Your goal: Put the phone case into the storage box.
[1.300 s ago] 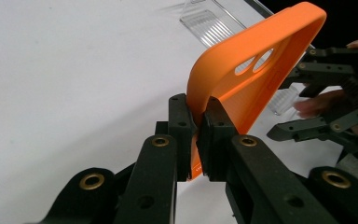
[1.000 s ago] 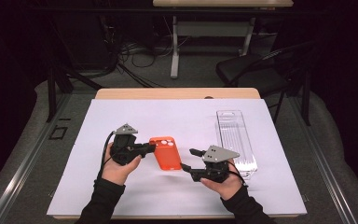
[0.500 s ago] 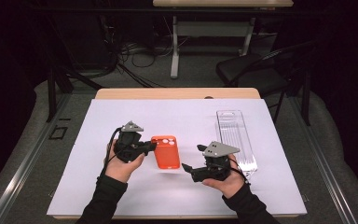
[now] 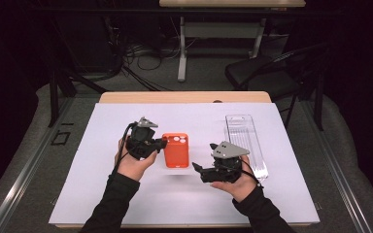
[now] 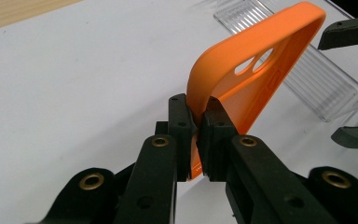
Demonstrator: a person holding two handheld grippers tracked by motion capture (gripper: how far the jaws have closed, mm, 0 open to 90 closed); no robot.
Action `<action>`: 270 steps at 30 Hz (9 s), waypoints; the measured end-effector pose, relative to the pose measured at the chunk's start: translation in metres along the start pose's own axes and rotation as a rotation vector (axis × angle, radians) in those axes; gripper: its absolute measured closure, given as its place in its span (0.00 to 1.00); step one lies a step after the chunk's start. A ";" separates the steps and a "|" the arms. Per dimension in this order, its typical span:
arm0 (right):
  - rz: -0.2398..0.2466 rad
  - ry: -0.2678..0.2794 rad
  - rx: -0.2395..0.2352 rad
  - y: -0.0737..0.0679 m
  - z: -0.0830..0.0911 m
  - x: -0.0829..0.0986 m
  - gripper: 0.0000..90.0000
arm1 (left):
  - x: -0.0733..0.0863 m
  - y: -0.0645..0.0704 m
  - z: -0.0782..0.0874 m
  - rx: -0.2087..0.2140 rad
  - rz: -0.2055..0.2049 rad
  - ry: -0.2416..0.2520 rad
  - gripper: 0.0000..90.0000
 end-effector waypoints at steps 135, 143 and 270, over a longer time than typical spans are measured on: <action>0.168 -0.006 0.161 0.011 0.008 -0.030 0.90 | -0.008 0.053 -0.031 0.007 -0.092 -0.064 0.91; 0.168 0.004 0.158 0.013 0.009 -0.030 0.90 | -0.007 0.051 -0.030 0.013 -0.089 -0.045 0.82; 0.160 -0.068 0.186 0.191 0.021 -0.084 0.90 | 0.036 -0.034 0.017 0.179 0.053 0.145 0.18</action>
Point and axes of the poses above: each handheld gripper's, and its own axes: z roughly backward along the jaws, x roughly out of its underside, y roughly to its right, the point moved 4 cm from there along -z, roughly forward along the jaws, and after that the axes turned 7 degrees about y, right-handed, at the moved point
